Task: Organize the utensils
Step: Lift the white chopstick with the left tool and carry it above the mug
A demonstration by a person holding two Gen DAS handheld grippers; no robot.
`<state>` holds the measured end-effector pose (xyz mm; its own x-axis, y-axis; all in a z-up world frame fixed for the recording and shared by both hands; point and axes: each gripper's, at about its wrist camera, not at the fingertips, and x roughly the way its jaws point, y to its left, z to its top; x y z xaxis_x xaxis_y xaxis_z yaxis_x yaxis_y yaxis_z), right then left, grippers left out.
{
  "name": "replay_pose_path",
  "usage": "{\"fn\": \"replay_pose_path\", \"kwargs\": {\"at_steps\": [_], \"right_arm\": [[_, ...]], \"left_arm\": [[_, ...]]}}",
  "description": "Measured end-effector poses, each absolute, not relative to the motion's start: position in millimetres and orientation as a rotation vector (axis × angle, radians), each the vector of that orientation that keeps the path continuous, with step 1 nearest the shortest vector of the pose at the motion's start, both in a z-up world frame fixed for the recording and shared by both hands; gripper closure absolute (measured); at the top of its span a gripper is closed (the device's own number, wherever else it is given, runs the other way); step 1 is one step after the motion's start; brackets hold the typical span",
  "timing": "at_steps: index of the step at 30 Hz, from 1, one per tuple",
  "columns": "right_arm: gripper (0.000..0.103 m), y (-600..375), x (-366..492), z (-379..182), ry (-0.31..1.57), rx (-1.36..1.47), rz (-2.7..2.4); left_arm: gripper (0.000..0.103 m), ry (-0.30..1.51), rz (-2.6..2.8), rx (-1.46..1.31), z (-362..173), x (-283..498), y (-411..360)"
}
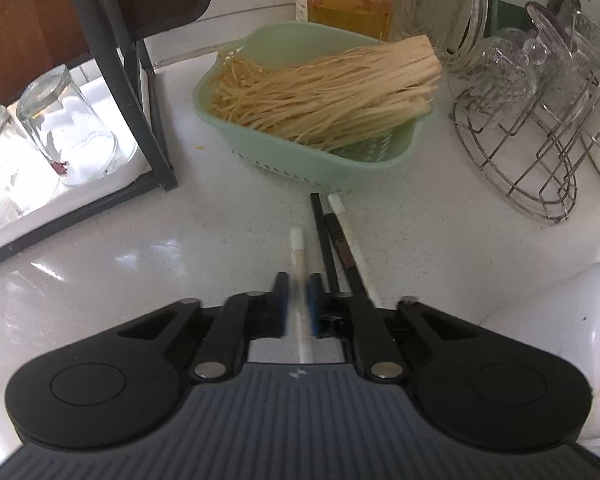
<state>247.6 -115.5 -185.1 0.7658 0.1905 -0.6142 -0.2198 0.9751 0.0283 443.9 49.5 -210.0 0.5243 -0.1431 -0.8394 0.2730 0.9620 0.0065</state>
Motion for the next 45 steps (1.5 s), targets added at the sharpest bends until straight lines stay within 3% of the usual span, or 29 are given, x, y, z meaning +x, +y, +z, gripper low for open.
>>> {"fn": "replay_pose_path", "kwargs": {"at_steps": [11, 31, 45], "right_arm": [[0.017, -117, 249, -185, 0.665, -0.055, 0.235], [0.017, -118, 254, -187, 0.635, -0.062, 0.264], [0.017, -119, 253, -188, 0.626, -0.064, 0.278]], "left_arm": [[0.096, 0.984, -0.27, 0.135, -203, 426, 52], [0.096, 0.762, -0.316, -0.047, -98, 316, 66], [0.096, 0.714, -0.379, -0.068, -60, 269, 58]]}}
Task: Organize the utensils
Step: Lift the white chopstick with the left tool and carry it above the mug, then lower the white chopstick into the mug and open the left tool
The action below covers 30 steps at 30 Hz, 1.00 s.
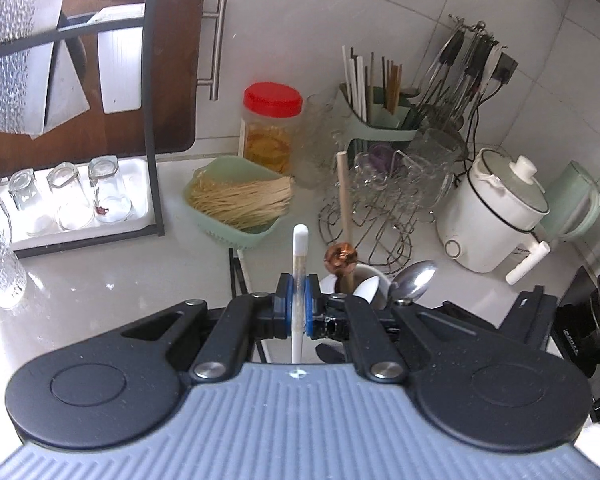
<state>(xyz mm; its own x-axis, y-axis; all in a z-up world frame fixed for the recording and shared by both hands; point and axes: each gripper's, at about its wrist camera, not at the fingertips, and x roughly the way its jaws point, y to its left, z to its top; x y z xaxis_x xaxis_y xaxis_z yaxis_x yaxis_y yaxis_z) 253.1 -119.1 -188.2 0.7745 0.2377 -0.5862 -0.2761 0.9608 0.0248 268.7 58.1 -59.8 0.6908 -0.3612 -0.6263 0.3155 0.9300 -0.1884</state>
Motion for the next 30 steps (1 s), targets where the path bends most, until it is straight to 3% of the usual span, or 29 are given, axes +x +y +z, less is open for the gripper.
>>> {"fn": "replay_pose_path", "kwargs": {"at_steps": [12, 30], "right_arm": [[0.017, -120, 253, -188, 0.621, -0.059, 0.28], [0.017, -120, 252, -189, 0.614, -0.056, 0.282]], "left_arm": [[0.096, 0.69, -0.4, -0.037, -39, 262, 52], [0.096, 0.532, -0.455, 0.064, 45, 261, 30]]}}
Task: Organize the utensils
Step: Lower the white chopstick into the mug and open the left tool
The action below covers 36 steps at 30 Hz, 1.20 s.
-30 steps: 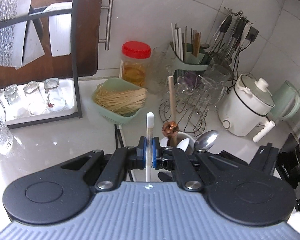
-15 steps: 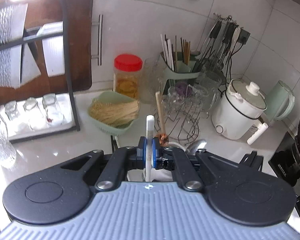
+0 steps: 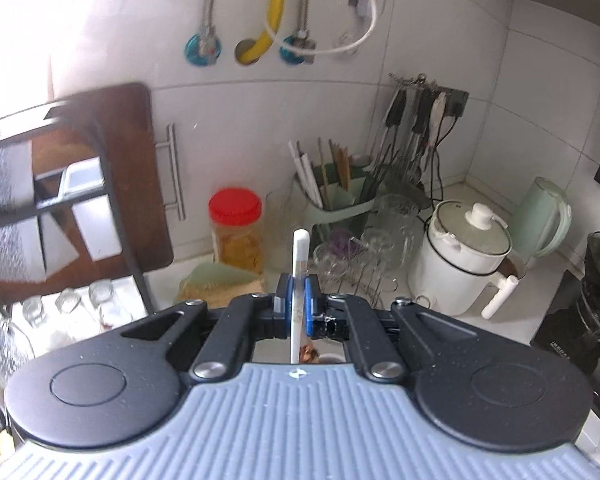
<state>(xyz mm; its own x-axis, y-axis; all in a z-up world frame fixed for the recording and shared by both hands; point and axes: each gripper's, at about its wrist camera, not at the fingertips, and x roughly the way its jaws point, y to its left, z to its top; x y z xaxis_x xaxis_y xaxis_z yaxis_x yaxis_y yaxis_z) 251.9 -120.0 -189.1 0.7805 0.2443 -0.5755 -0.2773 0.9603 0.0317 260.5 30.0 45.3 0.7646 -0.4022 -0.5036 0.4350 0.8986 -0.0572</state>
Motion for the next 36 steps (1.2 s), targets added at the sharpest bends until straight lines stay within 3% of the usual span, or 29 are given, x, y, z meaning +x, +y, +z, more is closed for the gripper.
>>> {"fn": "replay_pose_path", "kwargs": {"at_steps": [19, 36], "right_arm": [[0.017, -119, 252, -189, 0.609, -0.053, 0.282], [0.017, -119, 251, -190, 0.604, -0.049, 0.279]], "left_arm": [[0.096, 0.486, -0.546, 0.136, 65, 263, 2], [0.096, 0.852, -0.616, 0.147, 8, 320, -14]]}}
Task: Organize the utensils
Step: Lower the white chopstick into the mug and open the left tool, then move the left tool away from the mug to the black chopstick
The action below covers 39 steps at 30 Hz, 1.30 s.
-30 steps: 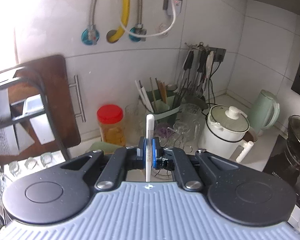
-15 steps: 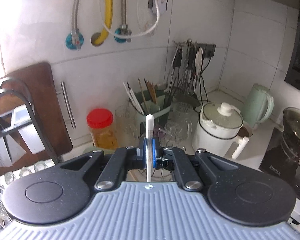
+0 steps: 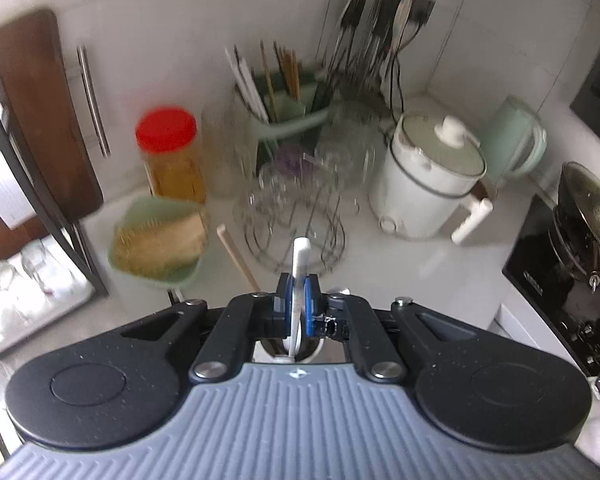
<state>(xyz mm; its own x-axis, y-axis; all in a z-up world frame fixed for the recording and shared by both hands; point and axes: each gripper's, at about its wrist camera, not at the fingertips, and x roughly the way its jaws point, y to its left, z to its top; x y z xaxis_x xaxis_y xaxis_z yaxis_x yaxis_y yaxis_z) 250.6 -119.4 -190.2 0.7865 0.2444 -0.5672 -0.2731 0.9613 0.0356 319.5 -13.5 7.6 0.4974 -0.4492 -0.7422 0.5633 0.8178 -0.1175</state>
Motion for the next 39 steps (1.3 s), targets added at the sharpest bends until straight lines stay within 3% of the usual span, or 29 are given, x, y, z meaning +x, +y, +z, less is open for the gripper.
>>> {"fn": "replay_pose_path", "kwargs": {"at_steps": [11, 23, 24, 28, 39], "right_arm": [[0.017, -119, 250, -191, 0.602, -0.05, 0.277], [0.017, -119, 250, -191, 0.602, -0.05, 0.275], [0.017, -119, 250, -191, 0.602, -0.049, 0.275], [0.017, -118, 250, -191, 0.602, -0.048, 0.269], [0.017, -117, 250, -191, 0.595, -0.049, 0.257]], "left_arm": [[0.096, 1.024, -0.646, 0.154, -12, 340, -26], [0.095, 0.985, -0.632, 0.131, -6, 339, -22], [0.094, 0.973, -0.63, 0.125, -3, 339, -20], [0.072, 0.905, -0.605, 0.108, 7, 333, -11], [0.072, 0.772, -0.506, 0.041, 7, 311, 28]]}}
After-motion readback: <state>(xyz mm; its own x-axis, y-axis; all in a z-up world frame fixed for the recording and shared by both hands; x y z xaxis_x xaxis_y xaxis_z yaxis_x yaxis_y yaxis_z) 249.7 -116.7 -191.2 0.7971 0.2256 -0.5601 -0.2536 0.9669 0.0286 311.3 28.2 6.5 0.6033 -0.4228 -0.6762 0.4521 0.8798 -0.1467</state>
